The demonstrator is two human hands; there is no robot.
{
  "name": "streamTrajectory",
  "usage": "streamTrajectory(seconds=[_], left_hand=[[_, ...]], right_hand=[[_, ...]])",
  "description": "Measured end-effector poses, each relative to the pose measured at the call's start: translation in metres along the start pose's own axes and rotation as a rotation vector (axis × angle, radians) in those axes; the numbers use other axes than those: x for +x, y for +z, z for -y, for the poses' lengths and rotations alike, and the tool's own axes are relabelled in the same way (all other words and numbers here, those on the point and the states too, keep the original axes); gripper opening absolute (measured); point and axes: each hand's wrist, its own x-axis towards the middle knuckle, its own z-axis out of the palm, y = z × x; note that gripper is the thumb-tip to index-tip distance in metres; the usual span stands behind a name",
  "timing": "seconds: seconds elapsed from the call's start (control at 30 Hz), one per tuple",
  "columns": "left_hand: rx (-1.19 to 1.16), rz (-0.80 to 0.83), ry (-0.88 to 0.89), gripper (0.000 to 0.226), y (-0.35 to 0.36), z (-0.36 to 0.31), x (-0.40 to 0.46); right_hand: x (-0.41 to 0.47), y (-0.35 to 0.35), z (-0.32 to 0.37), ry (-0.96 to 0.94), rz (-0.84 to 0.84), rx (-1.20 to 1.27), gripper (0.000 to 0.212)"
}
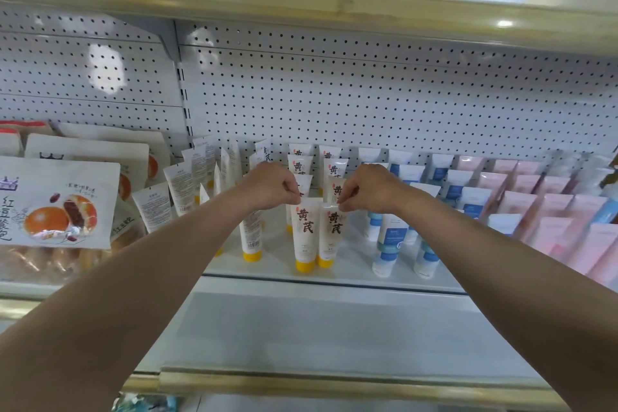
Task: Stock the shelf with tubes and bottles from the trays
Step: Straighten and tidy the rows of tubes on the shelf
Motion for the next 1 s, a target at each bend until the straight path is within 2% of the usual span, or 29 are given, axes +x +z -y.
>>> streamTrajectory(seconds=[0.23, 0.57, 0.73, 1.0], left_hand=[[0.108, -0.037, 0.002, 0.007, 0.0, 0.003, 0.002], [0.131, -0.052, 0.022, 0.015, -0.004, 0.006, -0.001], [0.13, -0.053, 0.026, 0.004, -0.006, 0.011, -0.002], [0.115, -0.061, 0.013, 0.003, -0.006, 0.013, -0.004]], right_hand=[[-0.001, 0.004, -0.005, -0.012, -0.068, -0.072, 0.01], [-0.007, 0.0, -0.009, 0.015, -0.055, -0.089, 0.01], [-0.008, -0.001, -0.01, 0.037, -0.055, -0.066, 0.009], [-0.007, -0.002, -0.01, 0.05, -0.042, -0.069, 0.01]])
